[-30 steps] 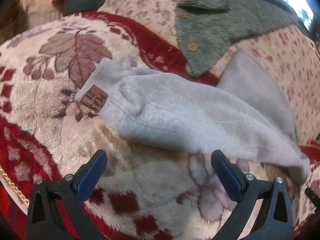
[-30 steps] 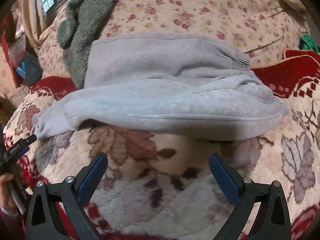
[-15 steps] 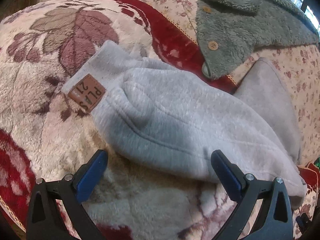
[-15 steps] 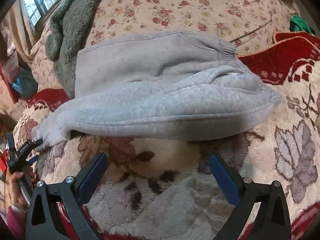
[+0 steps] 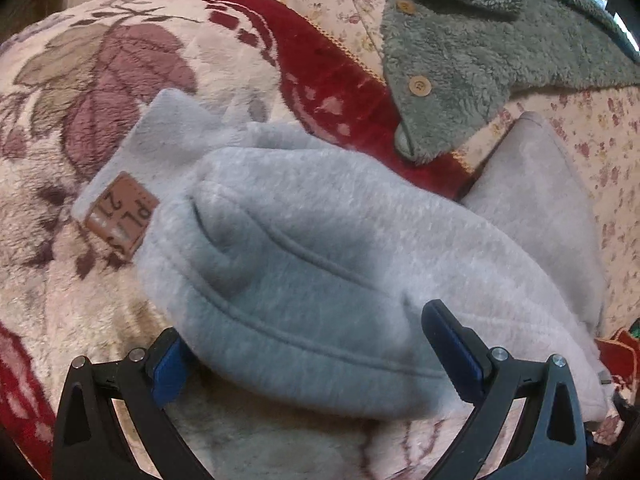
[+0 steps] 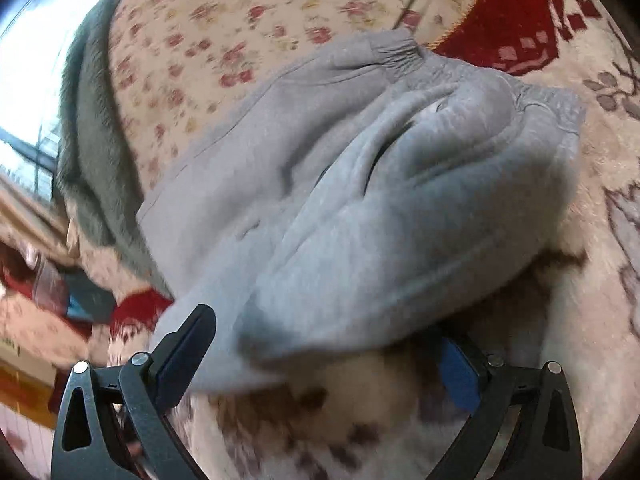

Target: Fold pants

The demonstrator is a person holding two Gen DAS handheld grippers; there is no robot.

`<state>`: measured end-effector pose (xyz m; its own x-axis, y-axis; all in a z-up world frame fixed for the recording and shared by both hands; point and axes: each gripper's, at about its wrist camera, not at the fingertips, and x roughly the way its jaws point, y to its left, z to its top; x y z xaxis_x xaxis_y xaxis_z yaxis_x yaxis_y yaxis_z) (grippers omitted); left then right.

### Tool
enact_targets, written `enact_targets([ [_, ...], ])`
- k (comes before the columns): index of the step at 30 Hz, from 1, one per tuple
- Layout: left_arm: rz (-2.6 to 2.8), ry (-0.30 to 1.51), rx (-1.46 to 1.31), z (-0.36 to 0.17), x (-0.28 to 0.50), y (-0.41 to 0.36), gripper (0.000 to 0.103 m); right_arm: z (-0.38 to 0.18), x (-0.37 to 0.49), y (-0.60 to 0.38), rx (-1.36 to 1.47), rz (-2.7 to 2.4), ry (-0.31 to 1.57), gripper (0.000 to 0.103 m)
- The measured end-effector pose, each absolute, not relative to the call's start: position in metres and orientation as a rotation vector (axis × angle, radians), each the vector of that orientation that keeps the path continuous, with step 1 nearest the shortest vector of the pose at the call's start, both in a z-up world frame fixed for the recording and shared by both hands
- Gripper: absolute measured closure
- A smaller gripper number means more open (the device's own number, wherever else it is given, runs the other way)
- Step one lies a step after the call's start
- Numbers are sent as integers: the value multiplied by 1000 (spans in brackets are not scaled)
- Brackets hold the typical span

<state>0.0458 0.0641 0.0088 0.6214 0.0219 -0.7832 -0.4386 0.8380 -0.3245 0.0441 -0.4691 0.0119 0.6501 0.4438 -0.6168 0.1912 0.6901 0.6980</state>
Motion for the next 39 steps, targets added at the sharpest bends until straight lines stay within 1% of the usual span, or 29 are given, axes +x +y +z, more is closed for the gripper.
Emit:
enact_targets([
  [1,276,864,-527,10,46,65,13,10,48,-470,811,163,874,25],
  [2,287,862,-511,11,45,65,32,9,51,-469,792,155,883,55],
  [3,304,861,-488,13,44,65,44,5,53,-471,803,160,890,63],
  [4,327,857,-470,14,42,68,68,2,53,-474,824,169,892,66],
  [5,320,852,-475,14,40,71,78,2,51,-475,841,182,889,71],
  [6,298,845,-494,15,38,76,80,3,49,-475,839,190,882,74],
  [7,280,839,-512,17,35,81,88,8,47,-475,826,200,872,75],
  [10,232,828,-501,24,29,84,91,29,39,-472,766,232,840,77],
  [14,198,818,-487,31,22,82,93,43,36,-473,774,244,819,77],
  [20,164,797,-517,42,5,84,94,63,21,-470,744,287,798,79],
  [33,159,796,-488,69,-43,97,94,87,-41,-471,657,352,815,84],
  [39,175,807,-477,74,-61,107,94,87,-60,-463,590,377,847,87],
])
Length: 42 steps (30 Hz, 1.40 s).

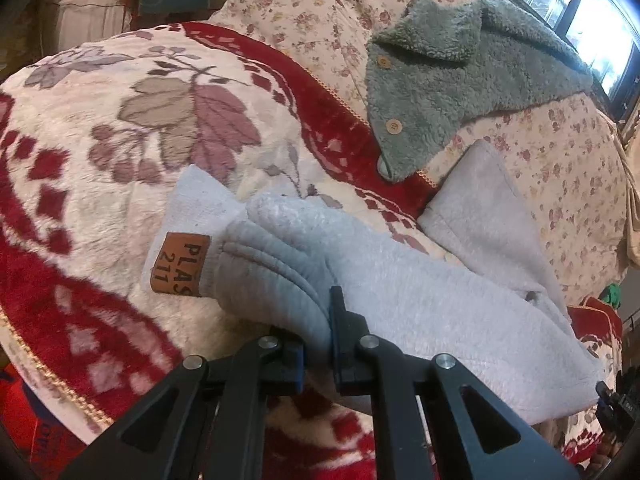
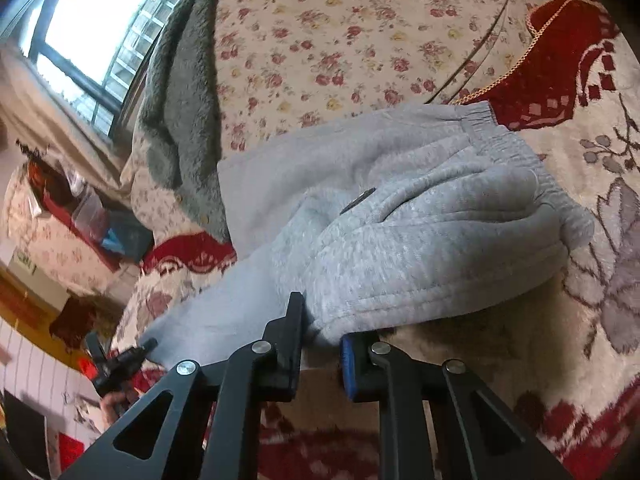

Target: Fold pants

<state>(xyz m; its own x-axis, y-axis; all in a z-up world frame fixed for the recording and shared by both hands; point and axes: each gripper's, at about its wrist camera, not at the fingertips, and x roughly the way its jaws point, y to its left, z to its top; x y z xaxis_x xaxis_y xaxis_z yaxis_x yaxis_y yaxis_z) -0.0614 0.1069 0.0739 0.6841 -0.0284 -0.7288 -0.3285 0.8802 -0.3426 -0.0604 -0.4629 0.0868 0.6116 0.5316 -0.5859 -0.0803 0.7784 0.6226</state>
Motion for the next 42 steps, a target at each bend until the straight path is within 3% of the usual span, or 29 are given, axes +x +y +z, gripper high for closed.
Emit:
enact_targets([
  [10,253,865,-414,50,-62,106,93,54,-69,-458,527,333,973,87],
  [12,265,878,-406,44,-61,108,91,37,-64,-457,514,292,1032,83],
  [13,270,881,-407,41,-61,109,84,28,-63,-457,522,274,1071,83],
  [16,300,860,-419,41,-68,117,40,29,-67,-458,501,283,1070,81],
  [17,303,848,-434,42,-70,121,33,34,-69,-458,473,286,1073,80],
  [25,299,805,-539,46,-74,146,25,71,-85,-465,364,319,1083,64],
  [28,321,800,-572,42,-65,150,19,87,-96,-467,318,329,1054,53],
  [30,343,774,-596,43,-59,155,19,94,-99,-469,341,340,1036,41],
  [32,340,725,-638,47,-54,163,20,99,-99,-469,357,356,1023,39],
  [33,330,713,-649,49,-51,166,25,100,-98,-467,361,363,1018,39],
  [35,299,707,-582,59,-40,162,84,105,-94,-456,361,398,1003,39],
  [36,301,713,-524,64,-35,157,90,107,-92,-447,348,422,996,39],
  [40,238,718,-416,76,-29,144,92,109,-79,-400,287,523,1001,39],
  [42,239,732,-400,77,-32,141,88,106,-76,-379,248,563,1005,39],
])
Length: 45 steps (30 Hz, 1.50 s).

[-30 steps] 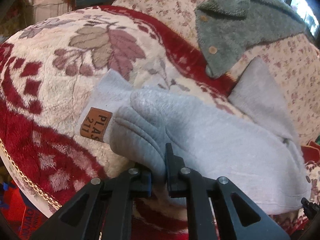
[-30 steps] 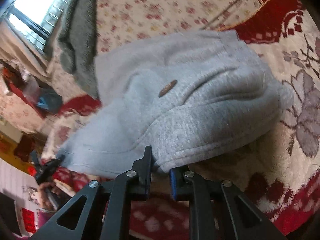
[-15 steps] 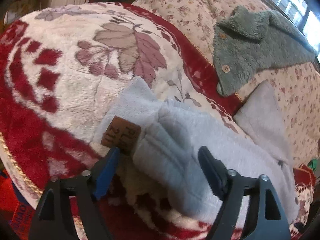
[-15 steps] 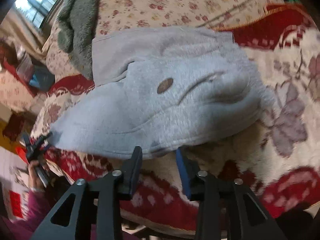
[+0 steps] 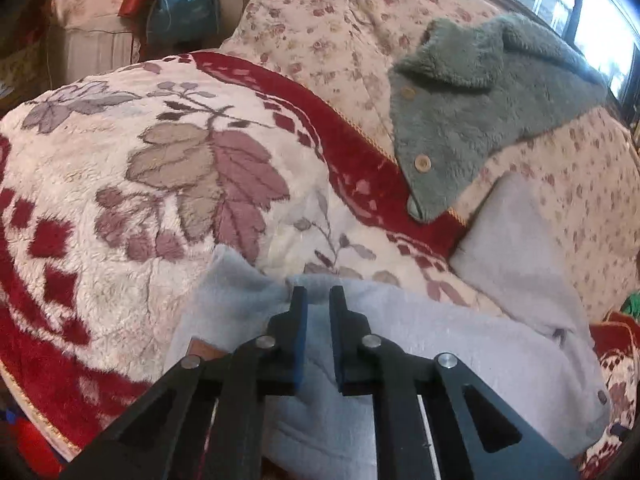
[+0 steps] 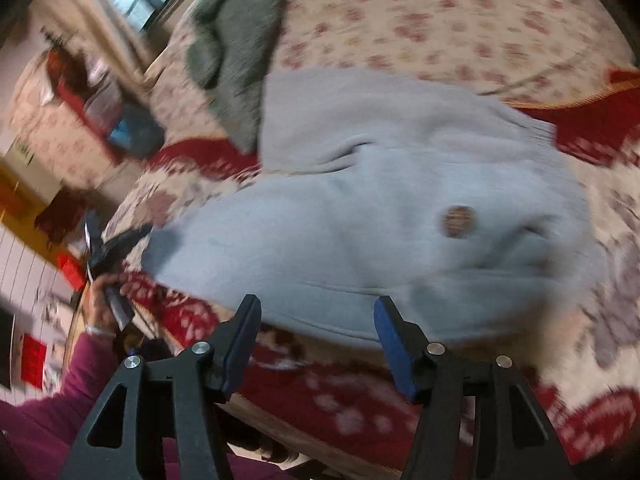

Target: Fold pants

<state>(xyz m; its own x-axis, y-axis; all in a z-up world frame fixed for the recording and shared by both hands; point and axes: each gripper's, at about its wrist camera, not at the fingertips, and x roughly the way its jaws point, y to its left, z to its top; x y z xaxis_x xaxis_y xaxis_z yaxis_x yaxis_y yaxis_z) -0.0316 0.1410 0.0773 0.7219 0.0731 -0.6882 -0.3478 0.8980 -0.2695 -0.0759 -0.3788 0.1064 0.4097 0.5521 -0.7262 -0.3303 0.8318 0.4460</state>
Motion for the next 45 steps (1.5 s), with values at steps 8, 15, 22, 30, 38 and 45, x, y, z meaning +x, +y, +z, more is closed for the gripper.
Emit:
enact_targets([
  [8,183,712,-451,82,-51,114,13,90,-77,-425,305,427,1029,28],
  [15,64,790,-425,69,-42,58,13,58,-91,-528,646,215,1031,9],
  [22,-30,871,-392,54,-28,-3,12,5,-55,-558,998,189,987,8],
  [30,-85,894,-372,60,-16,-41,12,35,-42,-577,908,182,801,86],
  [38,-123,900,-380,65,11,-48,12,30,-50,-571,712,112,990,60],
  [45,-132,889,-344,79,57,-42,10,96,-56,-578,501,94,878,19],
])
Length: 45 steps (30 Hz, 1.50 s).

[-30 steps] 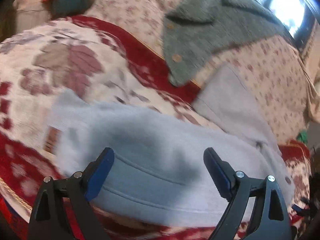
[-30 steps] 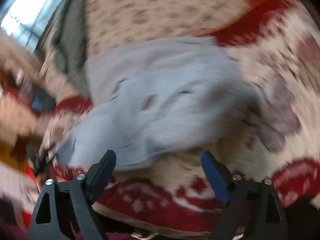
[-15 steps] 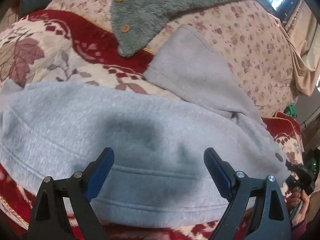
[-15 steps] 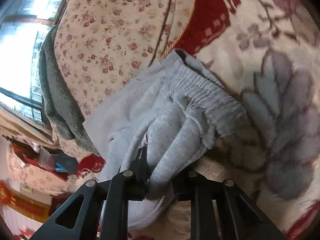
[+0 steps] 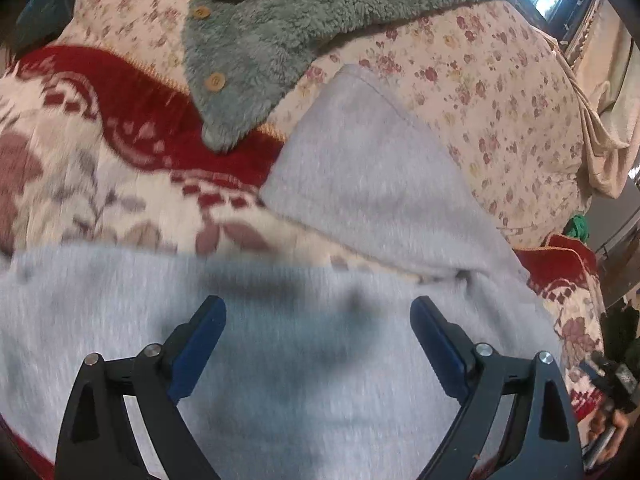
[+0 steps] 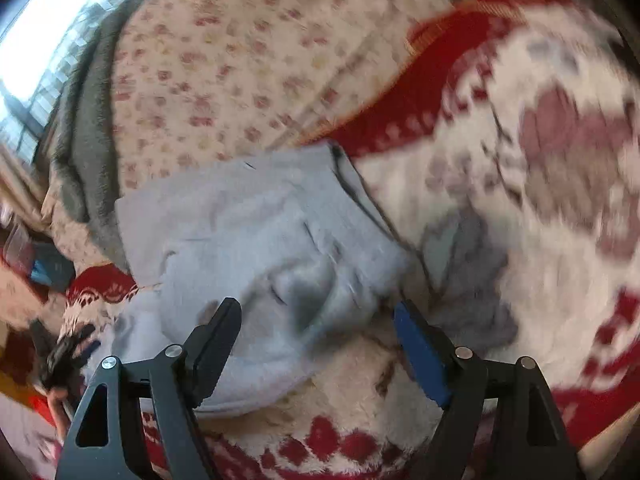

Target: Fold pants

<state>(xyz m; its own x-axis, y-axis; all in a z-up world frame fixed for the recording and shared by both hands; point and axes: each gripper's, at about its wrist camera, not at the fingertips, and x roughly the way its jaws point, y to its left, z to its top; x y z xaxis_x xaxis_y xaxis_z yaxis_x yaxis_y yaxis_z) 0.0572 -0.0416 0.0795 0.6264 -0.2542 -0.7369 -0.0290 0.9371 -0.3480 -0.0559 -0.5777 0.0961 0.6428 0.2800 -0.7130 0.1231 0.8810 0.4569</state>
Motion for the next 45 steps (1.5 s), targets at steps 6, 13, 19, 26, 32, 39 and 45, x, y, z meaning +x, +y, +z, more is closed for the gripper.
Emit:
enact_targets([
  [6,-169,885,-257,99,112,-52,10,124,27,-518,251,336,870,19],
  [13,-261,858,-204,124,179,-63,10,130,150,-439,19,544,815,19],
  [19,-292,863,-210,125,221,-67,10,116,240,-387,-67,685,797,19],
  [26,-313,884,-176,110,251,-61,10,96,284,-334,-203,836,840,19],
  [32,-285,897,-228,96,260,-48,10,81,294,-306,-324,852,854,31],
  [39,-272,888,-214,101,256,-42,10,81,270,-287,-438,799,844,76],
  [45,-285,843,-215,122,244,-30,10,103,205,-278,-417,932,796,87],
])
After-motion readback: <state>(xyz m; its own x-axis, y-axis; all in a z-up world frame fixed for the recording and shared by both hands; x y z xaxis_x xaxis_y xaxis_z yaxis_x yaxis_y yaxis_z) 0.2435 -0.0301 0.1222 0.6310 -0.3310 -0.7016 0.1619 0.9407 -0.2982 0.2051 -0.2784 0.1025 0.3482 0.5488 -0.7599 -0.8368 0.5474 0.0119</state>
